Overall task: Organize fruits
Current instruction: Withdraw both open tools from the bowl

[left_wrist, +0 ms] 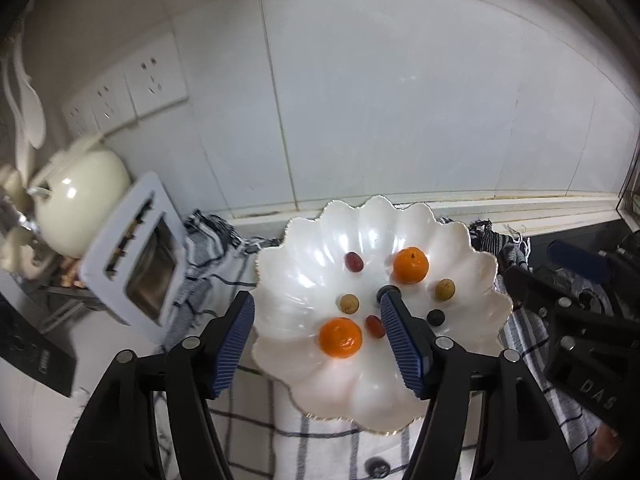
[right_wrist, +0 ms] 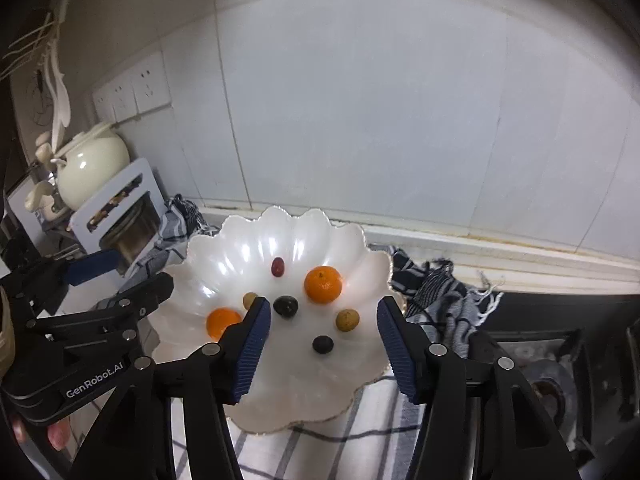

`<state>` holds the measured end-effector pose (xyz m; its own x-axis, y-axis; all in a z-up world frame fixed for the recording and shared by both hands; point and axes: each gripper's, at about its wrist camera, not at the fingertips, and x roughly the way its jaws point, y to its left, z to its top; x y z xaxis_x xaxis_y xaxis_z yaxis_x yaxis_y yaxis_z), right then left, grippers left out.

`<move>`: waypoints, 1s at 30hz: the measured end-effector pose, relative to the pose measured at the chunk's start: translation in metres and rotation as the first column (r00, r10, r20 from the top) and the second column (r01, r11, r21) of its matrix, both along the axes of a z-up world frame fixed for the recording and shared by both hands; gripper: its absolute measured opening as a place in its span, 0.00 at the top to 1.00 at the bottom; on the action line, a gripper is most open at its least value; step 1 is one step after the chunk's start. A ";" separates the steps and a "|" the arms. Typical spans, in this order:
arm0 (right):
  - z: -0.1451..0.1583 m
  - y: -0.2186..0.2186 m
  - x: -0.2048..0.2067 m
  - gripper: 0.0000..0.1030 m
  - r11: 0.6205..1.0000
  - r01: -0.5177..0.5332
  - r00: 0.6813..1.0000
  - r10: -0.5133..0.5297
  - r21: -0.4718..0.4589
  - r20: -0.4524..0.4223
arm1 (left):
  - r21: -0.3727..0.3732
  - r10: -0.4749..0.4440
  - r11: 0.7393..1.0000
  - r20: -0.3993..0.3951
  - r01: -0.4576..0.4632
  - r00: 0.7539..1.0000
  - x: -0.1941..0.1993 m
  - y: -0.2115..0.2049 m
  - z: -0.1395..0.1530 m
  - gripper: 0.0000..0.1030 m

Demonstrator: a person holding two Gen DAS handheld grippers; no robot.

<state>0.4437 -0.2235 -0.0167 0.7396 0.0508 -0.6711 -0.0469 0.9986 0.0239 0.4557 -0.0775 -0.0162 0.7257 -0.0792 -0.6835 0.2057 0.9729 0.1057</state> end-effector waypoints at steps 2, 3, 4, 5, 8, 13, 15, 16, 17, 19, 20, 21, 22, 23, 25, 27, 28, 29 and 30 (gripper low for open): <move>0.007 0.000 -0.010 0.44 1.000 -0.002 1.000 0.002 0.000 0.018 | -0.005 0.001 1.000 0.018 -0.001 1.000 -0.011 0.003 0.006 0.31; 0.010 0.001 -0.015 0.44 1.000 -0.003 1.000 0.003 0.000 0.026 | -0.010 0.000 1.000 0.024 0.000 1.000 -0.017 0.005 0.010 0.29; 0.013 0.001 -0.021 0.44 1.000 -0.005 0.999 0.005 0.000 0.035 | -0.016 -0.001 1.000 0.031 0.001 1.000 -0.022 0.006 0.012 0.28; 0.015 0.001 -0.026 0.44 1.000 -0.006 0.999 0.006 0.000 0.042 | -0.020 0.001 1.000 0.040 0.000 0.999 -0.027 0.008 0.015 0.27; 0.020 0.002 -0.041 0.44 1.000 -0.009 0.998 0.009 0.002 0.061 | -0.027 0.001 1.000 0.069 0.001 0.998 -0.044 0.011 0.023 0.25; 0.024 0.003 -0.067 0.44 1.000 -0.011 0.996 0.010 0.018 0.085 | -0.058 -0.021 0.998 0.076 0.026 0.997 -0.069 0.017 0.032 0.24; 0.025 0.003 -0.076 0.44 1.000 -0.010 0.996 0.008 0.020 0.094 | -0.053 -0.017 0.998 0.095 0.022 0.995 -0.079 0.018 0.034 0.24; 0.026 0.003 -0.081 0.44 1.000 -0.006 0.995 0.005 0.018 0.100 | -0.048 -0.015 0.999 0.105 0.020 0.994 -0.084 0.019 0.036 0.24; 0.026 0.003 -0.085 0.44 1.000 -0.003 0.995 0.001 0.016 0.103 | -0.046 -0.012 0.999 0.116 0.018 0.993 -0.090 0.021 0.037 0.24; 0.027 0.004 -0.093 0.44 1.000 0.003 0.994 -0.004 0.016 0.113 | -0.054 -0.009 0.998 0.127 0.016 0.992 -0.099 0.024 0.038 0.24; 0.027 0.004 -0.097 0.44 1.000 0.005 0.993 -0.007 0.016 0.117 | -0.058 -0.007 0.998 0.131 0.015 0.991 -0.103 0.026 0.039 0.24; 0.027 0.005 -0.100 0.44 1.000 0.006 0.993 -0.008 0.016 0.120 | -0.064 -0.004 0.998 0.133 0.013 0.991 -0.107 0.027 0.039 0.24; 0.028 0.005 -0.105 0.44 1.000 0.010 0.992 -0.012 0.016 0.127 | -0.068 -0.003 0.998 0.136 0.013 0.991 -0.110 0.028 0.039 0.24; 0.028 0.005 -0.108 0.44 1.000 0.013 0.991 -0.015 0.017 0.133 | -0.067 -0.003 0.998 0.143 0.012 0.990 -0.116 0.029 0.039 0.24; 0.028 0.006 -0.116 0.44 1.000 0.015 0.990 -0.018 0.018 0.139 | -0.063 -0.001 0.998 0.155 0.011 0.988 -0.124 0.030 0.038 0.24; 0.027 0.007 -0.122 0.44 1.000 0.011 0.989 -0.015 0.024 0.145 | -0.060 -0.010 0.998 0.161 0.020 0.987 -0.131 0.031 0.037 0.24; 0.027 0.008 -0.126 0.44 1.000 0.010 0.989 -0.014 0.024 0.149 | -0.057 -0.015 0.998 0.164 0.024 0.986 -0.135 0.031 0.036 0.24; 0.026 0.009 -0.129 0.44 1.000 0.007 0.989 -0.010 0.026 0.149 | -0.054 -0.016 0.998 0.167 0.026 0.986 -0.139 0.031 0.036 0.24; 0.026 0.010 -0.131 0.44 1.000 -0.001 0.989 -0.004 0.028 0.148 | -0.052 -0.015 0.998 0.170 0.024 0.985 -0.141 0.031 0.036 0.24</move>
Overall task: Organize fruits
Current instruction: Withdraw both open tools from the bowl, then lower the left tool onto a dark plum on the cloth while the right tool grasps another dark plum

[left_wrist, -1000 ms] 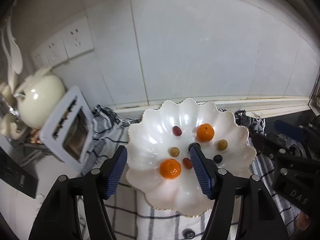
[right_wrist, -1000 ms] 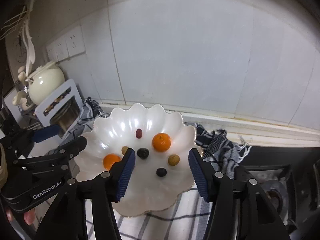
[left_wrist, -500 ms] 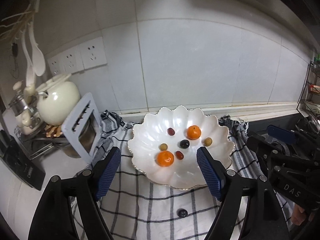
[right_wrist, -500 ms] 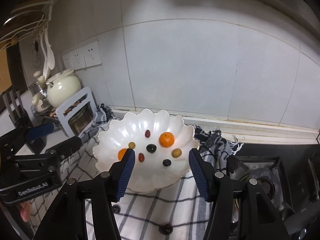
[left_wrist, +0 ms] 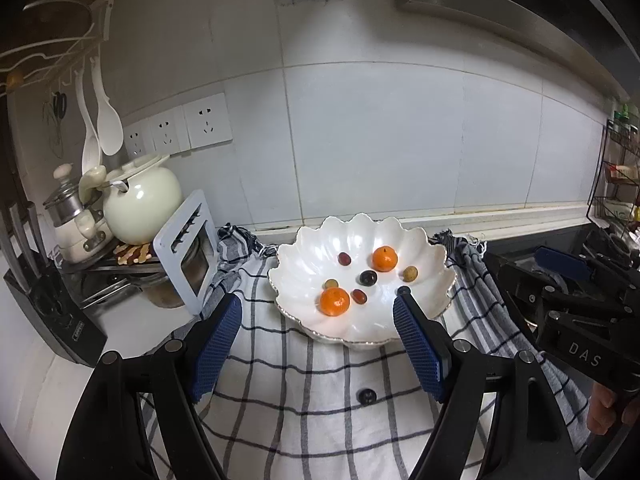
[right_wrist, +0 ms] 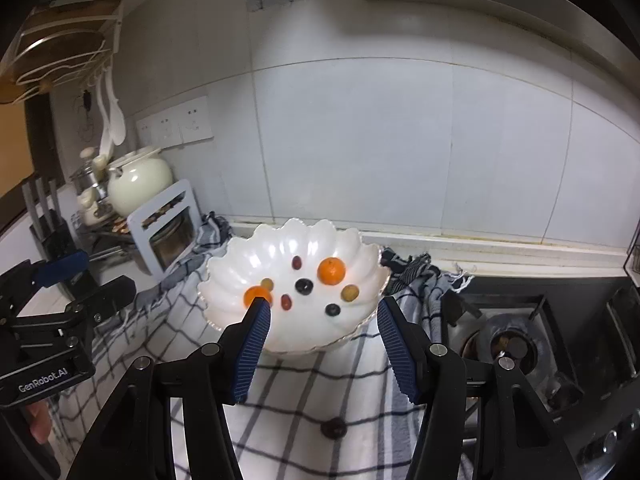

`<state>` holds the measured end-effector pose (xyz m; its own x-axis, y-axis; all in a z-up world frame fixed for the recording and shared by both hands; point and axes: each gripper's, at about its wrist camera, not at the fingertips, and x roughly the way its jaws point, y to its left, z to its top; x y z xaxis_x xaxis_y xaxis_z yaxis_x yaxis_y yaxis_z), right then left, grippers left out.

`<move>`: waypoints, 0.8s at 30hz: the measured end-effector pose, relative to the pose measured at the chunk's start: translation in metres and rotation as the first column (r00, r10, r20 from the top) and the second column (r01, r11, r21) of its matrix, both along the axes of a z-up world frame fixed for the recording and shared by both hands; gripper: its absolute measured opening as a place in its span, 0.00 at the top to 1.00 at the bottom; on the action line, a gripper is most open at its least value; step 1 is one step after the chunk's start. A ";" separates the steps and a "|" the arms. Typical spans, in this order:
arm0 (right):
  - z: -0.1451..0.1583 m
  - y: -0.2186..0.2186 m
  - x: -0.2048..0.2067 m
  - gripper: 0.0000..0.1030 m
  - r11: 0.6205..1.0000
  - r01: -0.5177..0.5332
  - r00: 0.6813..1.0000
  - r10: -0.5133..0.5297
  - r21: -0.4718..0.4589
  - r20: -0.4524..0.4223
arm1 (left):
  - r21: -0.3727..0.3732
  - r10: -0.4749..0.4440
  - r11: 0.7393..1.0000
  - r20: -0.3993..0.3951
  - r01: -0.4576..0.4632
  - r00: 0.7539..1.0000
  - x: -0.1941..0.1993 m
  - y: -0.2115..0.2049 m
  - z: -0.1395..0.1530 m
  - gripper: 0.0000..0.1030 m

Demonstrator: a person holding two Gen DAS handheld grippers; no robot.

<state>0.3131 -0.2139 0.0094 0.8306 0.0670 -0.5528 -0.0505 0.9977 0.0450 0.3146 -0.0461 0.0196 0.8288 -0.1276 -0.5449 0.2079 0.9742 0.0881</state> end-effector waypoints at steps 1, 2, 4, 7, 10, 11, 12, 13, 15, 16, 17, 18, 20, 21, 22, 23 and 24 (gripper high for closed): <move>-0.001 0.002 -0.003 0.44 1.000 -0.005 1.000 0.005 0.002 -0.004 | 0.001 0.001 1.000 0.006 -0.001 1.000 -0.004 0.001 0.000 0.24; -0.002 0.003 -0.005 0.44 1.000 -0.009 1.000 0.009 0.001 -0.005 | 0.000 0.001 1.000 0.010 -0.001 1.000 -0.007 0.002 0.000 0.24; -0.004 0.006 -0.010 0.44 1.000 -0.015 1.000 0.015 -0.006 -0.006 | 0.004 -0.002 1.000 0.018 0.002 1.000 -0.013 0.003 -0.001 0.24; -0.008 0.009 -0.017 0.44 1.000 -0.020 1.000 0.019 -0.009 -0.004 | 0.002 -0.008 1.000 0.012 0.008 1.000 -0.020 0.004 -0.005 0.24; -0.011 0.010 -0.025 0.44 1.000 -0.013 1.000 0.013 -0.014 0.003 | -0.007 -0.016 1.000 0.002 0.016 1.000 -0.024 0.004 -0.010 0.24; -0.013 0.010 -0.028 0.44 1.000 -0.009 1.000 0.009 -0.018 0.006 | -0.009 -0.017 1.000 -0.002 0.017 1.000 -0.026 0.005 -0.012 0.24; -0.014 0.010 -0.031 0.44 1.000 -0.005 1.000 0.006 -0.022 0.008 | -0.009 -0.020 1.000 -0.004 0.020 1.000 -0.028 0.005 -0.014 0.24; -0.016 0.011 -0.033 0.44 1.000 -0.005 1.000 0.005 -0.024 0.010 | -0.009 -0.027 1.000 -0.007 0.027 1.000 -0.029 0.005 -0.016 0.24; -0.021 0.011 -0.037 0.44 0.999 -0.010 1.000 0.010 -0.032 0.011 | -0.008 -0.037 0.999 -0.010 0.037 0.999 -0.032 0.003 -0.021 0.24; -0.023 0.011 -0.038 0.44 0.999 -0.009 1.000 0.009 -0.036 0.010 | -0.006 -0.039 0.999 -0.011 0.039 0.999 -0.033 0.003 -0.023 0.24; -0.025 0.011 -0.040 0.44 0.999 -0.010 1.000 0.010 -0.037 0.010 | -0.006 -0.040 0.999 -0.014 0.040 0.999 -0.034 0.003 -0.026 0.24; -0.027 0.011 -0.042 0.44 0.999 -0.011 1.000 0.011 -0.037 0.008 | -0.008 -0.044 0.999 -0.016 0.044 0.999 -0.035 0.002 -0.029 0.24; -0.032 0.010 -0.046 0.44 0.999 -0.013 1.000 0.013 -0.036 0.007 | -0.016 -0.047 0.999 -0.024 0.046 0.999 -0.037 0.002 -0.034 0.24; -0.034 0.010 -0.047 0.44 0.999 -0.014 1.000 0.014 -0.039 0.006 | -0.018 -0.050 0.999 -0.026 0.050 0.998 -0.038 0.002 -0.036 0.24; -0.036 0.011 -0.048 0.44 0.999 -0.013 1.000 0.014 -0.042 0.008 | -0.019 -0.053 0.998 -0.031 0.053 0.998 -0.038 0.002 -0.039 0.24; -0.037 0.011 -0.050 0.44 0.999 -0.016 1.000 0.016 -0.046 0.010 | -0.019 -0.060 0.998 -0.036 0.060 0.998 -0.039 0.002 -0.042 0.24; -0.039 0.011 -0.051 0.44 0.999 -0.016 1.000 0.016 -0.051 0.010 | -0.016 -0.066 0.998 -0.040 0.065 0.997 -0.039 0.001 -0.045 0.24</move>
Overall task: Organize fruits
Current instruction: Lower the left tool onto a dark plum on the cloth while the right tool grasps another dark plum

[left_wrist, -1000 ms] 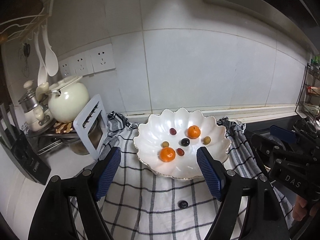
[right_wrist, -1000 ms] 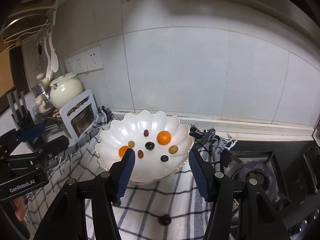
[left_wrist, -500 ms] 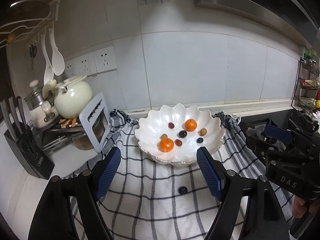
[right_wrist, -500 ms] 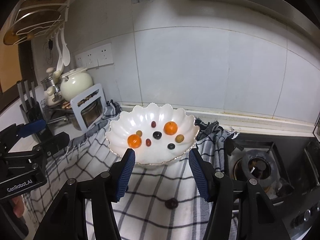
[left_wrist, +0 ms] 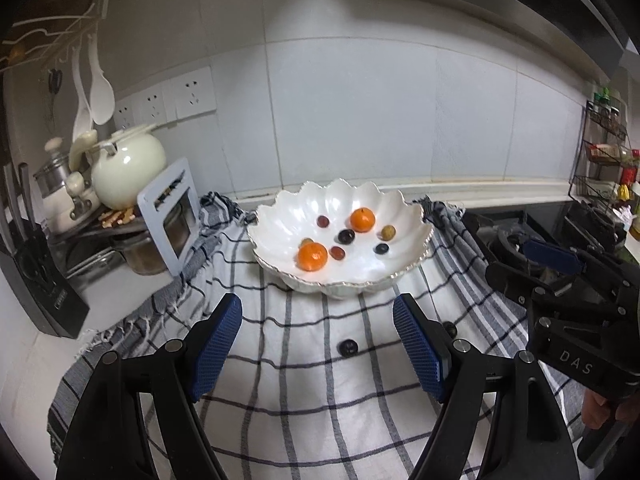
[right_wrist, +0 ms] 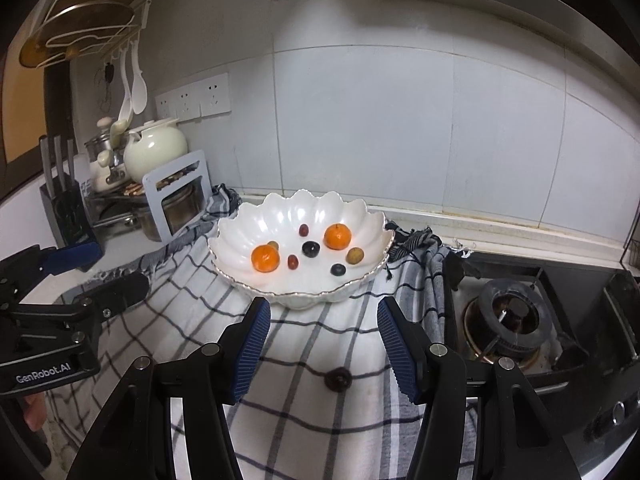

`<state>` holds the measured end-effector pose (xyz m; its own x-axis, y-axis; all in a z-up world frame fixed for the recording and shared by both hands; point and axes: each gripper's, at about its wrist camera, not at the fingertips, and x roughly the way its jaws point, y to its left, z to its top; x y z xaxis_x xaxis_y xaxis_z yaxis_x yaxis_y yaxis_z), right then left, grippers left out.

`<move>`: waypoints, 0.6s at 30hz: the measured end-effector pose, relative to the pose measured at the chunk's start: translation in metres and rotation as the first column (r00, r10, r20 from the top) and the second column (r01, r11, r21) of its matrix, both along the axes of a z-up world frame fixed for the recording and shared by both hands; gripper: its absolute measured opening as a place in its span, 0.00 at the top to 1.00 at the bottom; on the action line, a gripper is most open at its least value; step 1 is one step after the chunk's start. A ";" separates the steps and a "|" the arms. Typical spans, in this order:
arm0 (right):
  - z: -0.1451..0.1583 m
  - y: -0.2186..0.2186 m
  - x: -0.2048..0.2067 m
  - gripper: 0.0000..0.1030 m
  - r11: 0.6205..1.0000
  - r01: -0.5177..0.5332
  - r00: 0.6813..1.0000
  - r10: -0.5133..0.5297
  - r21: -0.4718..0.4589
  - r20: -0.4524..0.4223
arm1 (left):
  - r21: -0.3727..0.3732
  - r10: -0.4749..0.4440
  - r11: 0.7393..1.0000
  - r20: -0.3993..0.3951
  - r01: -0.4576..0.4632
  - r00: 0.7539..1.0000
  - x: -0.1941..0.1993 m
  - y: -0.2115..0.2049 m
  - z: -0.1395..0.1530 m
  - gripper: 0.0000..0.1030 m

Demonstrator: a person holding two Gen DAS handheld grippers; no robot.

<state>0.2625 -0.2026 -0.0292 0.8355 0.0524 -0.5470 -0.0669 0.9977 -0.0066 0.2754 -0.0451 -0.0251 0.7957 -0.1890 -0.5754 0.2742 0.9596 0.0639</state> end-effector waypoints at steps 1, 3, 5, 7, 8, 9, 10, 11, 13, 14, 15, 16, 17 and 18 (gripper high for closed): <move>-0.001 0.000 -0.001 0.44 1.000 -0.001 1.000 0.001 -0.003 0.000 | 0.004 -0.001 1.000 -0.003 0.001 1.000 0.000 0.000 -0.003 0.24; -0.004 0.001 -0.001 0.44 1.000 -0.006 1.000 0.006 -0.010 0.000 | 0.011 -0.004 1.000 -0.006 0.004 1.000 -0.001 -0.001 -0.007 0.24; -0.008 0.003 -0.003 0.44 1.000 -0.011 1.000 0.011 -0.017 -0.002 | 0.014 -0.007 1.000 -0.007 0.007 1.000 -0.002 -0.001 -0.012 0.24; -0.011 0.004 -0.003 0.44 1.000 -0.014 1.000 0.014 -0.026 -0.004 | 0.021 -0.010 1.000 -0.008 0.010 1.000 -0.003 -0.002 -0.017 0.26; -0.013 0.005 -0.003 0.44 1.000 -0.014 1.000 0.014 -0.028 -0.005 | 0.024 -0.011 1.000 -0.009 0.012 1.000 -0.003 -0.002 -0.019 0.27; -0.015 0.004 -0.003 0.44 1.000 -0.014 1.000 0.013 -0.027 -0.010 | 0.025 -0.013 1.000 -0.009 0.013 1.000 -0.002 -0.003 -0.021 0.28; -0.018 0.004 -0.002 0.44 1.000 -0.015 1.000 0.014 -0.022 -0.018 | 0.026 -0.013 1.000 -0.009 0.013 1.000 -0.002 -0.003 -0.023 0.29; -0.020 0.003 -0.002 0.44 1.000 -0.015 1.000 0.015 -0.018 -0.026 | 0.026 -0.013 1.000 -0.011 0.014 1.000 -0.001 -0.004 -0.025 0.29; -0.027 0.002 -0.001 0.44 1.000 -0.009 0.999 0.009 -0.015 -0.037 | 0.027 -0.019 0.999 -0.015 0.019 1.000 0.000 -0.005 -0.031 0.31; -0.029 0.001 -0.001 0.44 1.000 -0.008 0.999 0.008 -0.015 -0.043 | 0.030 -0.022 0.999 -0.014 0.022 1.000 0.000 -0.006 -0.033 0.33; -0.032 0.000 0.000 0.44 1.000 -0.006 0.999 0.006 -0.014 -0.048 | 0.036 -0.025 0.999 -0.014 0.026 1.000 0.001 -0.007 -0.035 0.34; -0.035 -0.001 0.001 0.44 1.000 -0.005 0.999 0.004 -0.013 -0.053 | 0.041 -0.028 0.999 -0.015 0.029 0.999 0.002 -0.008 -0.039 0.34; -0.038 -0.001 0.002 0.44 1.000 -0.004 0.998 0.003 -0.013 -0.059 | 0.044 -0.033 0.998 -0.019 0.033 0.999 0.004 -0.009 -0.042 0.35; -0.041 -0.002 0.004 0.44 1.000 -0.002 0.998 0.002 -0.010 -0.069 | 0.043 -0.037 0.998 -0.023 0.038 0.999 0.005 -0.010 -0.044 0.37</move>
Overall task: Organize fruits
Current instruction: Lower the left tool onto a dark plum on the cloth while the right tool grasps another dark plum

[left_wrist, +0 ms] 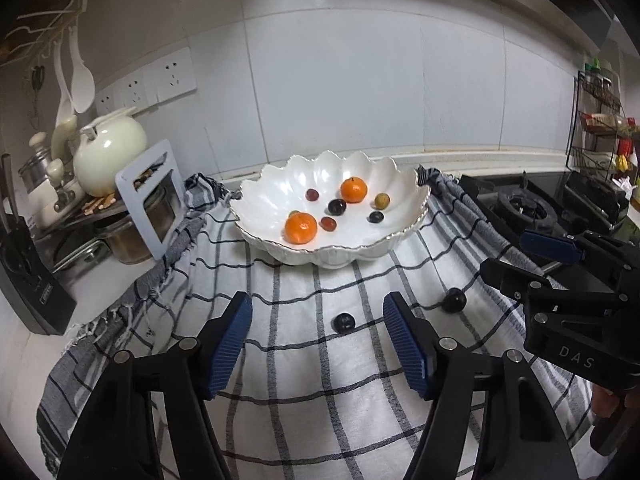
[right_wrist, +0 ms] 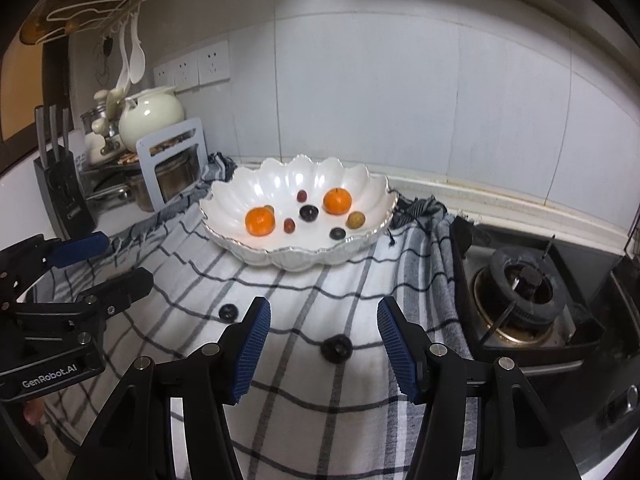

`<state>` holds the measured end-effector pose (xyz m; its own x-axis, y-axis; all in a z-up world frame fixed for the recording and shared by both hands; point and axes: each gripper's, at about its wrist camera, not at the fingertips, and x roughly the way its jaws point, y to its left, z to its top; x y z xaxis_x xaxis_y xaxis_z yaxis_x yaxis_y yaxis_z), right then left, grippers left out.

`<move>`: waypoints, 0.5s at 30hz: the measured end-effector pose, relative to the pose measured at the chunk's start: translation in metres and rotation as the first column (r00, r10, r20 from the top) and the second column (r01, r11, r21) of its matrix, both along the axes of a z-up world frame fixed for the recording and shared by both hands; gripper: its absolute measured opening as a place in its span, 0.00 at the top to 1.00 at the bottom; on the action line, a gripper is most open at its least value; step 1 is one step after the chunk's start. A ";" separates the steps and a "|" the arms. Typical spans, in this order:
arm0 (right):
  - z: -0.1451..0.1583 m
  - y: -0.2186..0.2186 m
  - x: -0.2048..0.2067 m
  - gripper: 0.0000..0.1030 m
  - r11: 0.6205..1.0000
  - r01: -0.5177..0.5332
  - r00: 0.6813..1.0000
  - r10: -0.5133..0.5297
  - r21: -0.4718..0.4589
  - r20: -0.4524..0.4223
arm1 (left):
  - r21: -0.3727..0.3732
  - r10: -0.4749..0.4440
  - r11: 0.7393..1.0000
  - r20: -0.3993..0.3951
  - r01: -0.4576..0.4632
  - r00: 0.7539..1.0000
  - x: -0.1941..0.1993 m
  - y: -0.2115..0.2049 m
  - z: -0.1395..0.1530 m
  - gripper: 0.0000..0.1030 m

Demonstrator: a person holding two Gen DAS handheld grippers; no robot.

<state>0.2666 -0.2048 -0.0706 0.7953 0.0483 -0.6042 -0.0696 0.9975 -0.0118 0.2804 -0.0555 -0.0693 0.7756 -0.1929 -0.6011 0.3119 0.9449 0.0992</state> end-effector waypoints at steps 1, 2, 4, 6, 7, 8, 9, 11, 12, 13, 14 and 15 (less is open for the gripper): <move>-0.002 -0.001 0.001 0.44 1.000 0.000 1.000 0.000 0.004 -0.006 | -0.001 -0.005 1.000 -0.004 0.005 1.000 0.001 -0.001 -0.003 0.37; -0.005 -0.001 0.003 0.44 1.000 0.000 1.000 0.000 0.007 -0.013 | 0.001 -0.009 1.000 -0.011 0.009 1.000 0.003 -0.002 -0.006 0.37; -0.011 -0.002 0.006 0.44 1.000 0.001 1.000 0.000 0.005 -0.025 | 0.010 -0.012 1.000 -0.022 0.012 1.000 0.007 -0.005 -0.013 0.40; -0.017 -0.004 0.010 0.45 1.000 0.004 0.999 -0.003 0.008 -0.042 | 0.011 -0.016 1.000 -0.040 0.017 0.999 0.012 -0.008 -0.020 0.42; -0.020 -0.005 0.012 0.45 1.000 0.005 0.999 -0.005 0.010 -0.050 | 0.011 -0.019 1.000 -0.050 0.020 0.999 0.015 -0.009 -0.023 0.42; -0.023 -0.006 0.014 0.45 1.000 0.005 0.998 -0.005 0.011 -0.058 | 0.012 -0.021 1.000 -0.062 0.022 0.998 0.019 -0.010 -0.027 0.44; -0.026 -0.007 0.016 0.45 1.000 0.008 0.998 -0.007 0.012 -0.067 | 0.014 -0.021 1.000 -0.067 0.022 0.998 0.020 -0.011 -0.030 0.46; -0.032 -0.008 0.020 0.45 1.000 0.011 0.996 -0.010 0.016 -0.083 | 0.016 -0.022 1.000 -0.085 0.023 0.996 0.026 -0.013 -0.037 0.47; -0.035 -0.009 0.022 0.45 1.000 0.011 0.996 -0.009 0.019 -0.094 | 0.017 -0.023 1.000 -0.093 0.025 0.995 0.029 -0.014 -0.040 0.47; -0.038 -0.010 0.024 0.45 1.000 0.012 0.995 -0.010 0.021 -0.101 | 0.018 -0.024 0.999 -0.101 0.026 0.995 0.031 -0.015 -0.043 0.48; -0.040 -0.011 0.025 0.45 1.000 0.012 0.994 -0.009 0.025 -0.108 | 0.020 -0.026 0.999 -0.111 0.029 0.993 0.034 -0.017 -0.047 0.50; -0.042 -0.011 0.027 0.45 1.000 0.011 0.993 -0.008 0.027 -0.115 | 0.021 -0.030 0.999 -0.119 0.032 0.992 0.037 -0.018 -0.050 0.51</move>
